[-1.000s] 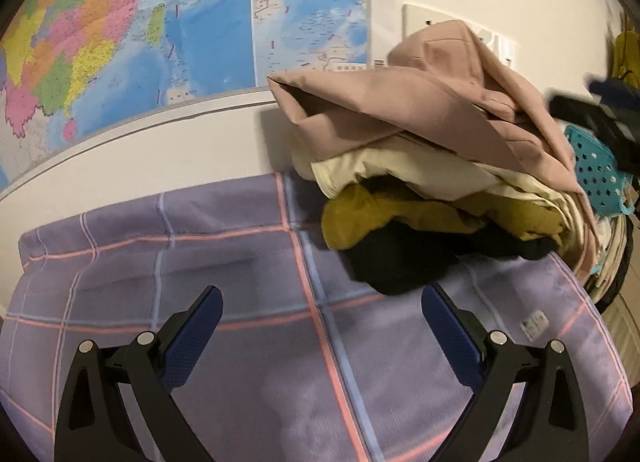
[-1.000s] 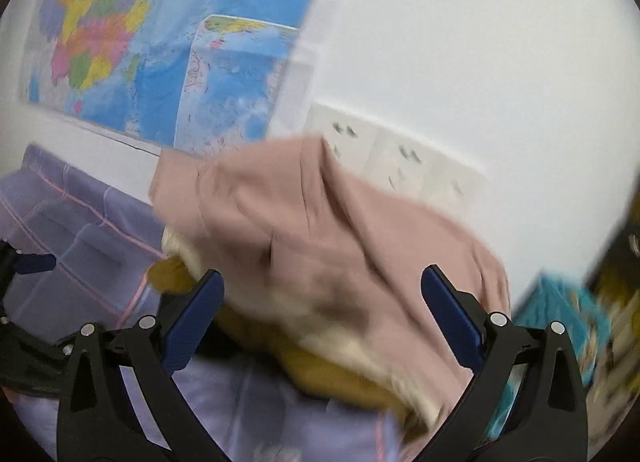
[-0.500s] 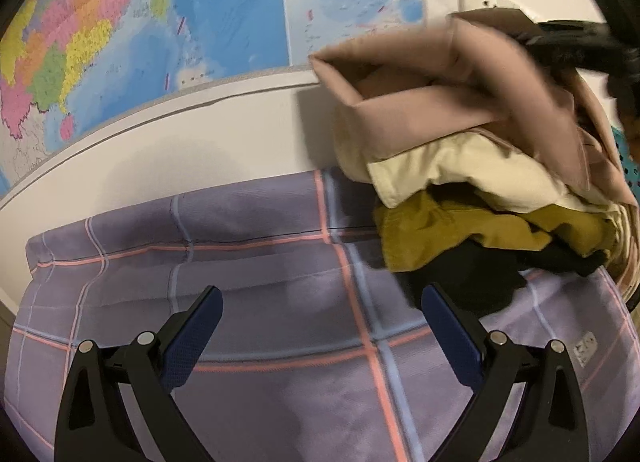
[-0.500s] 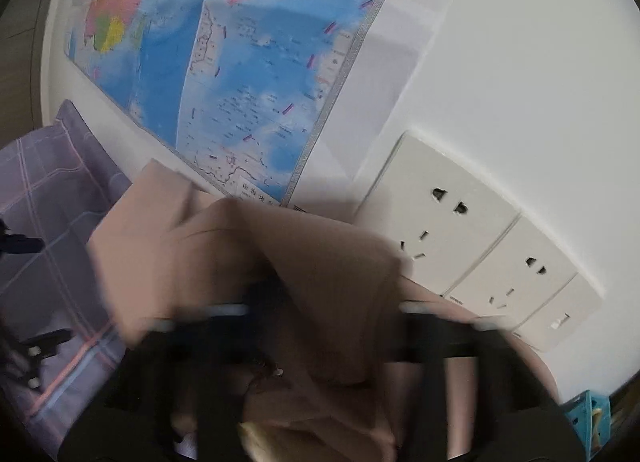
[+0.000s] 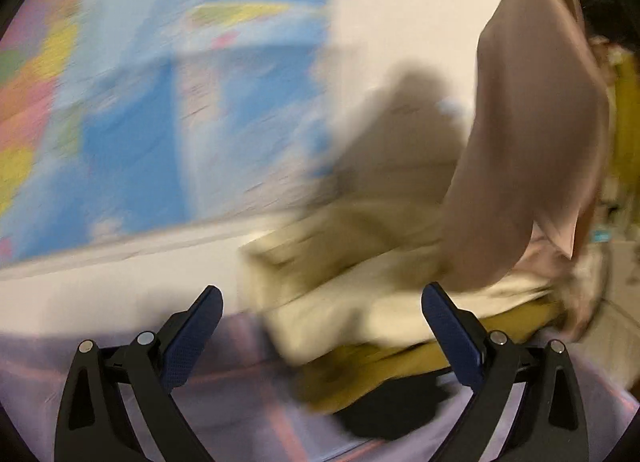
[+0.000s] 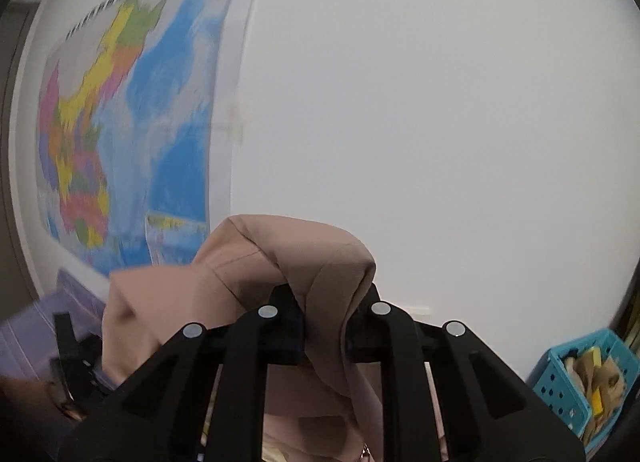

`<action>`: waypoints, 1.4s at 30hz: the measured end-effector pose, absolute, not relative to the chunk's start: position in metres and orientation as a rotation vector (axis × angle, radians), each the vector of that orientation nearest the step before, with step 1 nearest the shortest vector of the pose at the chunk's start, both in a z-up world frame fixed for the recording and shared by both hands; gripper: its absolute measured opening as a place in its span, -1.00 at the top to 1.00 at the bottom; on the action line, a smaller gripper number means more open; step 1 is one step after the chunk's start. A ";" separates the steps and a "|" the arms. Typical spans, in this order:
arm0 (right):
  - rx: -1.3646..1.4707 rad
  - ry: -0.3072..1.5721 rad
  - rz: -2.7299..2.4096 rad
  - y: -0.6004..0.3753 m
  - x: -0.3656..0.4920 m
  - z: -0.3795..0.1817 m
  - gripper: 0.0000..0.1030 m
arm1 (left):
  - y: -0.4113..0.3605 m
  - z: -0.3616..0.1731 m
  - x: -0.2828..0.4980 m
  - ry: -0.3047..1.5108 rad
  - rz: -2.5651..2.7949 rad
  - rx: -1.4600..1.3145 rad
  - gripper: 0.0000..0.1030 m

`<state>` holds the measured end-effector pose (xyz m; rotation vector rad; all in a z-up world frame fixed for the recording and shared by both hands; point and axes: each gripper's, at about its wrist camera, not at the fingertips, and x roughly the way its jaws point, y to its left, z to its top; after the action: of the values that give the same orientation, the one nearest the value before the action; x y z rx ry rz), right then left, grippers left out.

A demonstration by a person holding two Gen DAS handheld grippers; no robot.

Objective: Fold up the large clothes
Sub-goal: 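Lift the pink jacket with the right gripper while the left gripper grasps its hem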

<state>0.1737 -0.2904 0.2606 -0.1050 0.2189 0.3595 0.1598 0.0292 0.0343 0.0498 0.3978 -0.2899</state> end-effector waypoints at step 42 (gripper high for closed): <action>-0.005 -0.067 0.379 -0.361 -0.098 0.400 0.75 | 0.049 0.263 -0.019 -0.070 -0.492 0.042 0.82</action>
<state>-0.0984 -0.3613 0.4000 -0.0053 -0.0672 0.3786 -0.0192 0.0494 0.2633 0.0416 -0.0704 -0.4923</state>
